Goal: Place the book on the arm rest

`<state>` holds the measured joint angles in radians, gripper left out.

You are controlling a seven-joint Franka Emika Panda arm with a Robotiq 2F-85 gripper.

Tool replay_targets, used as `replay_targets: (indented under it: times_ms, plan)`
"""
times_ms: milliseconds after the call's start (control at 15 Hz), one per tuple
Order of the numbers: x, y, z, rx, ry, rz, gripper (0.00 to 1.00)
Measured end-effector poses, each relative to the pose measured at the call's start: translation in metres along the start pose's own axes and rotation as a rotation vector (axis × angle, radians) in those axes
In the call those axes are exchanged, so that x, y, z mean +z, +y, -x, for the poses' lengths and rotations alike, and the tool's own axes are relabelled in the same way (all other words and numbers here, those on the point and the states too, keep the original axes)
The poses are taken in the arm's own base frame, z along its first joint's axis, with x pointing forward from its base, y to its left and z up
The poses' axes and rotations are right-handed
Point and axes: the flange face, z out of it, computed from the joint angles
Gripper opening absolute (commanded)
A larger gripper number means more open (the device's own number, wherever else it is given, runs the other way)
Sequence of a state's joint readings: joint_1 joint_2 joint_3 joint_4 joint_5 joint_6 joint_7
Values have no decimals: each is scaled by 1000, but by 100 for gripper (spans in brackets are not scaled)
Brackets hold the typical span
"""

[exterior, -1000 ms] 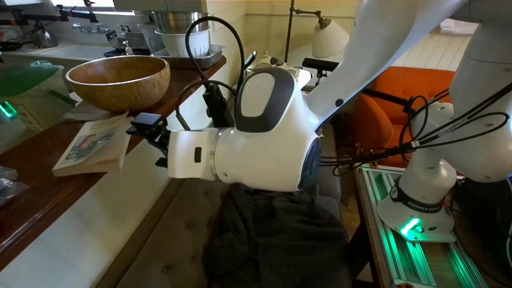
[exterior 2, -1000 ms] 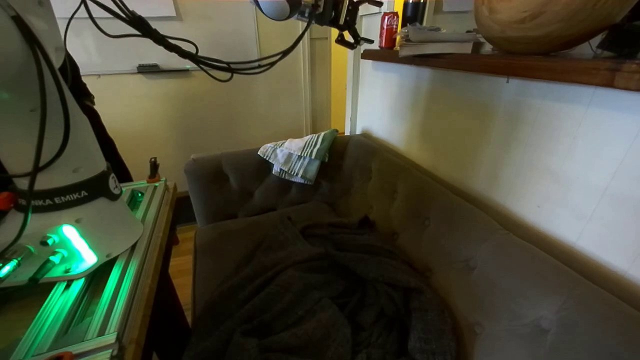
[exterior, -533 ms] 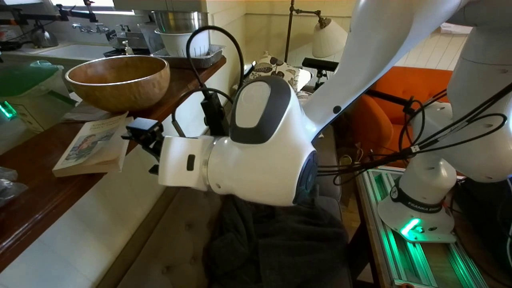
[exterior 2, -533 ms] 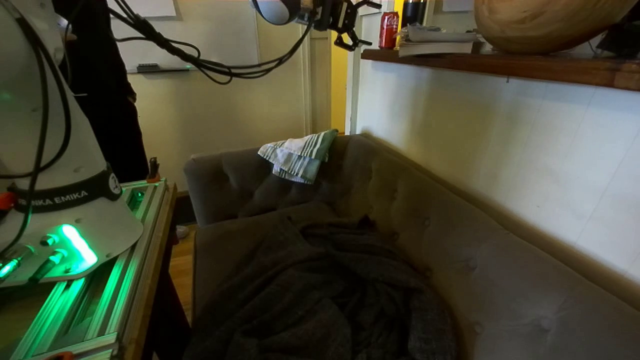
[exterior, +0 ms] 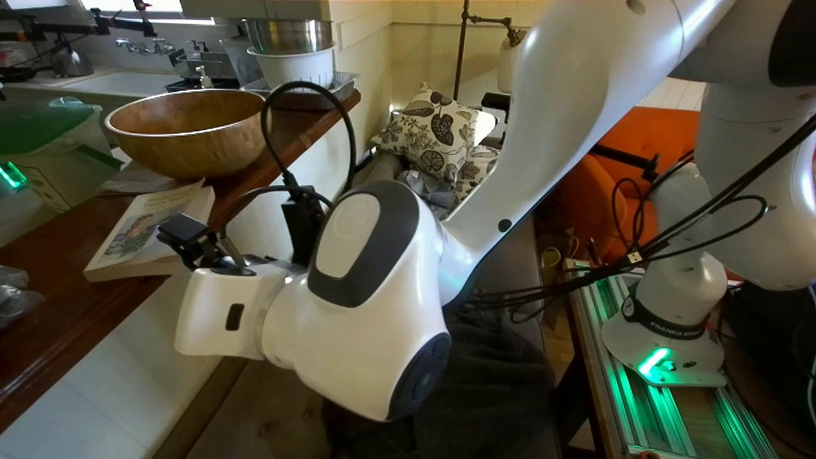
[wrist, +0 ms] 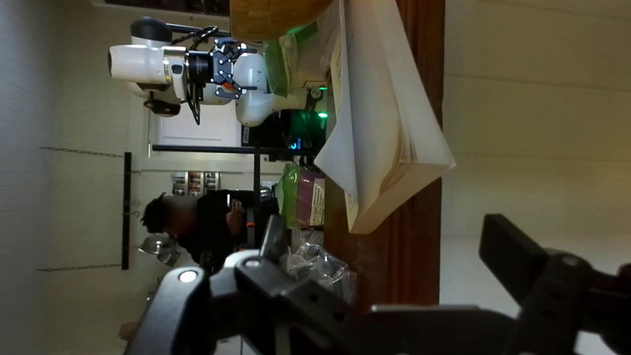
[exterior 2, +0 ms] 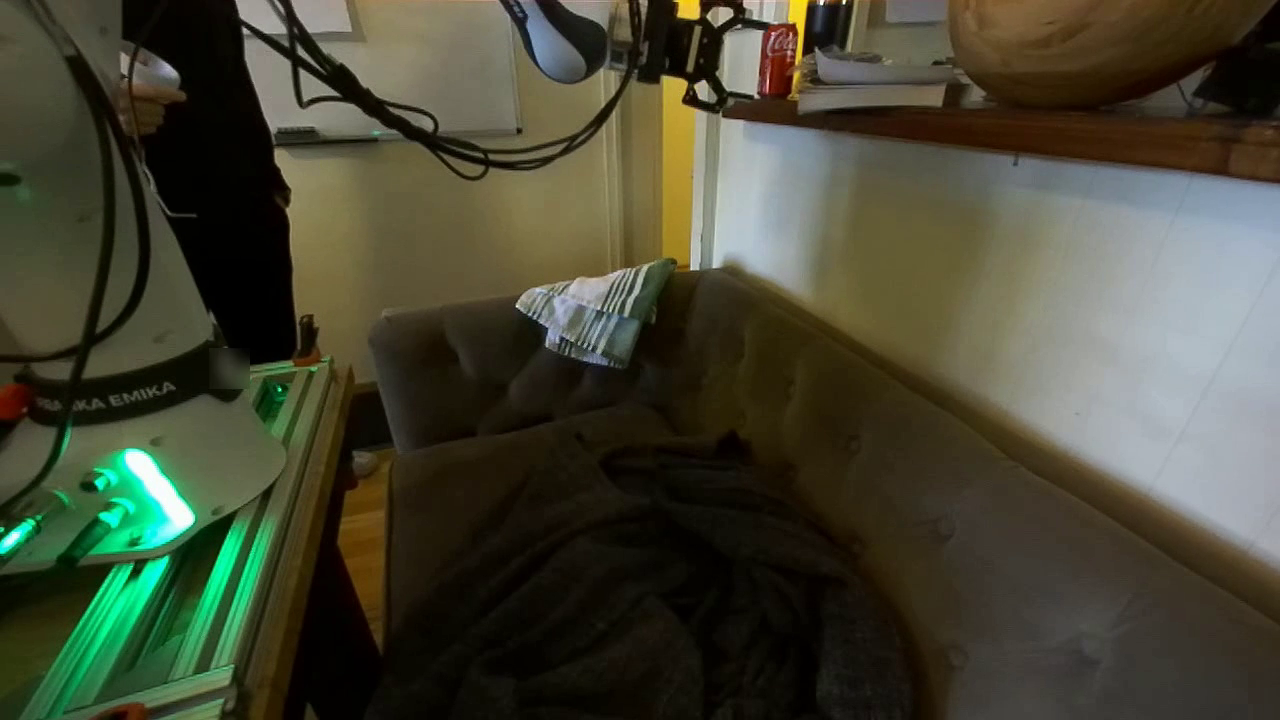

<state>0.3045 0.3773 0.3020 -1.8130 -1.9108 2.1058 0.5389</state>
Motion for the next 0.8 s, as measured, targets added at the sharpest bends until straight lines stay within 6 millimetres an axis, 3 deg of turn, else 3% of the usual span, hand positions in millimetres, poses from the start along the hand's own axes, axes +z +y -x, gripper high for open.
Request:
replay_targets:
  times_ms: [400,800]
  plan:
    - [37,-4,-10,21,-48,7,100]
    - [49,7,-27,16,-44,20,100]
